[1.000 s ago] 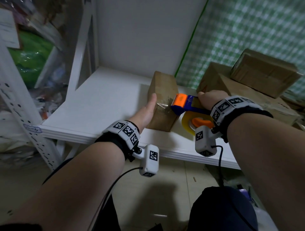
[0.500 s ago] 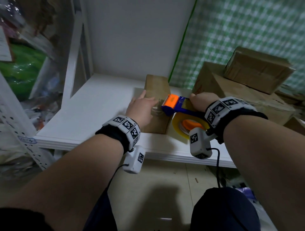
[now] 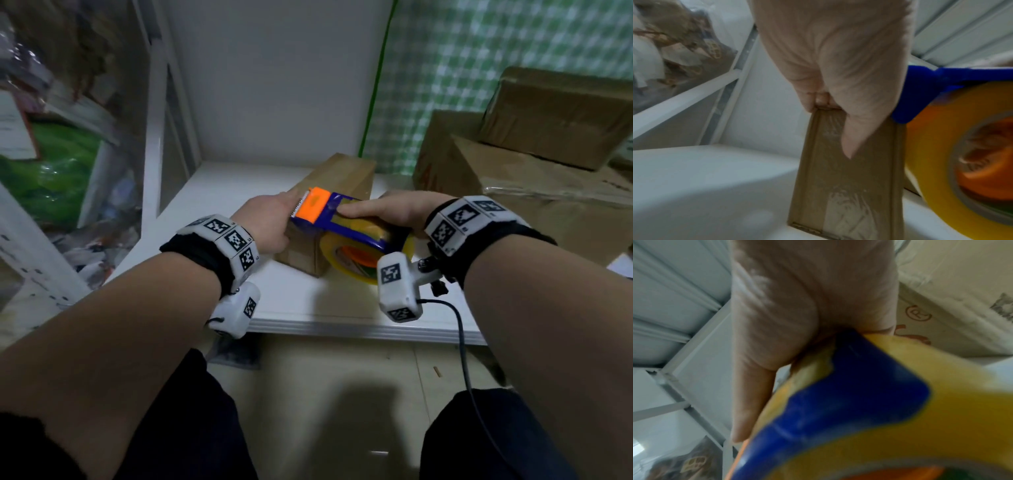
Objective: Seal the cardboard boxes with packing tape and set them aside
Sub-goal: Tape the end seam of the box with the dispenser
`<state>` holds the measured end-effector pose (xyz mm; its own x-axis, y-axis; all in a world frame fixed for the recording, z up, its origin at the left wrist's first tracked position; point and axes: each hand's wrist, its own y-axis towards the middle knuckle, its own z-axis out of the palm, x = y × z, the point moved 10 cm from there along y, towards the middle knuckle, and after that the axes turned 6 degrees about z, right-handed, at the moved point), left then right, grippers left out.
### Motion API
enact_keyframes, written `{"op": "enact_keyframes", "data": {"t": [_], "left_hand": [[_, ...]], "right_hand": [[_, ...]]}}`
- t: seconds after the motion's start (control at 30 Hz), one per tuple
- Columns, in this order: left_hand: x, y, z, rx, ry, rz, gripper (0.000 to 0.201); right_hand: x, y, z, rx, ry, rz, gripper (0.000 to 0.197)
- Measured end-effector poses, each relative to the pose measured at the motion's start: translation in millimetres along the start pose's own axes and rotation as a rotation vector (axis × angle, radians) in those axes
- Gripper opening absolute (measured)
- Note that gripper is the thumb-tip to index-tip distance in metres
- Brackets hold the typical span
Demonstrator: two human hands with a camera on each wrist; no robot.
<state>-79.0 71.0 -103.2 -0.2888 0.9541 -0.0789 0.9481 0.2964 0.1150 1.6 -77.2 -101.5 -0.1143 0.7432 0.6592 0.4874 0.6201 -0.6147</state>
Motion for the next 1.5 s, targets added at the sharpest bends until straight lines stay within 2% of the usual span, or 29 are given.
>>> {"op": "enact_keyframes", "data": {"t": [0.07,0.17,0.4,0.5,0.6,0.77,1.0,1.33,1.5], "left_hand": [[-2,0,8,0.051,0.02,-0.018,0.093],[-4,1,10,0.103,0.004,-0.019,0.107],[-6,1,14,0.207,0.067,-0.062,0.114],[-14,5,14,0.236,0.085,-0.002,0.112],[-14,7,20,0.274,0.156,0.031,0.119],[-9,8,23,0.304,0.176,-0.004,0.119],[-12,9,22,0.303,0.188,-0.024,0.116],[-15,6,20,0.355,0.239,-0.062,0.11],[-14,5,20,0.427,0.154,-0.108,0.105]], "right_hand": [[-10,-1,6,0.094,0.075,0.037,0.029],[-17,4,4,0.088,0.1,0.031,0.034],[-17,-5,3,0.074,0.198,-0.085,0.035],[-16,-13,-7,0.011,0.179,-0.126,0.029],[-30,-21,-12,0.053,0.153,-0.093,0.031],[-53,-29,-26,0.068,0.075,-0.024,0.038],[-57,-34,-26,0.066,0.064,-0.029,0.042],[-68,-45,-31,0.038,0.065,-0.021,0.039],[-66,-44,-26,0.002,0.026,-0.019,0.033]]}}
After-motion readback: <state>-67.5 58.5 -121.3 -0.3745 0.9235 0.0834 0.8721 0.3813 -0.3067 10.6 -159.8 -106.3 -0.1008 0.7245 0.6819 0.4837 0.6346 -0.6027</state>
